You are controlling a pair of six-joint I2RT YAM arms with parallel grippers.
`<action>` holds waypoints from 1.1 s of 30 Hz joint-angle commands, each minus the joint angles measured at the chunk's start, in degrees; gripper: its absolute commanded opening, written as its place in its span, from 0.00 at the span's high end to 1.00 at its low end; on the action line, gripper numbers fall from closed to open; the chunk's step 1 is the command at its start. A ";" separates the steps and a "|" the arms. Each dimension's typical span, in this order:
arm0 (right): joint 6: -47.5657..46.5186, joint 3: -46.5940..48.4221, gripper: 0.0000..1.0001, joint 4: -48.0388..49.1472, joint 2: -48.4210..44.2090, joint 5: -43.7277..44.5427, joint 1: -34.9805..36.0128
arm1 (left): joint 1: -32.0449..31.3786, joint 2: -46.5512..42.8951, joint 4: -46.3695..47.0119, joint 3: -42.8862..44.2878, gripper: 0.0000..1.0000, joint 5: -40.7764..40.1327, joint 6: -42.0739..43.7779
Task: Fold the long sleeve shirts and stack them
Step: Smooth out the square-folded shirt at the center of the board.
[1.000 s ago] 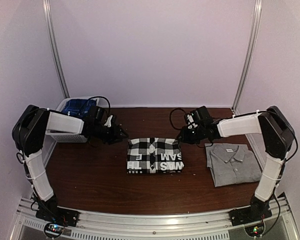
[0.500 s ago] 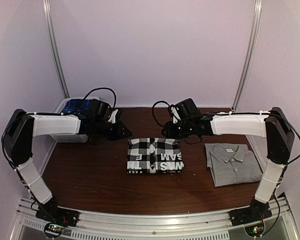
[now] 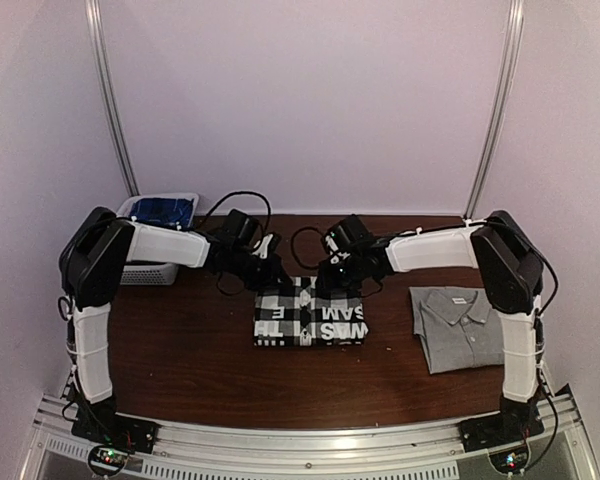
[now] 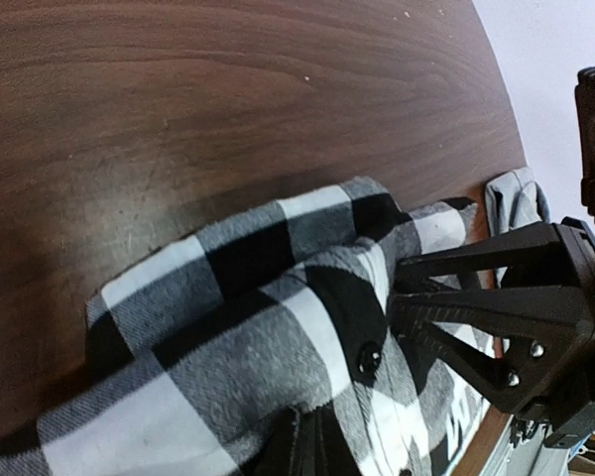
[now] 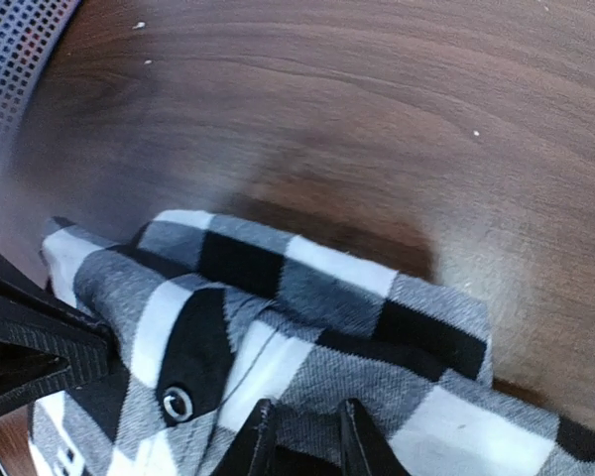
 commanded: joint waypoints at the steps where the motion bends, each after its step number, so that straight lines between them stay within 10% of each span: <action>1: -1.36 3.51 0.74 -0.82 3.62 -1.77 -3.45 | 0.89 6.11 -1.22 5.48 0.95 -1.37 1.68; 13: -2.16 2.64 0.63 -4.87 -3.40 -0.72 -4.68 | 2.23 10.45 -2.49 7.74 0.95 -3.45 2.09; 33: 9.02 -31.70 0.71 7.26 -21.92 -2.23 3.96 | 2.30 11.54 -3.31 9.14 0.96 -2.90 2.68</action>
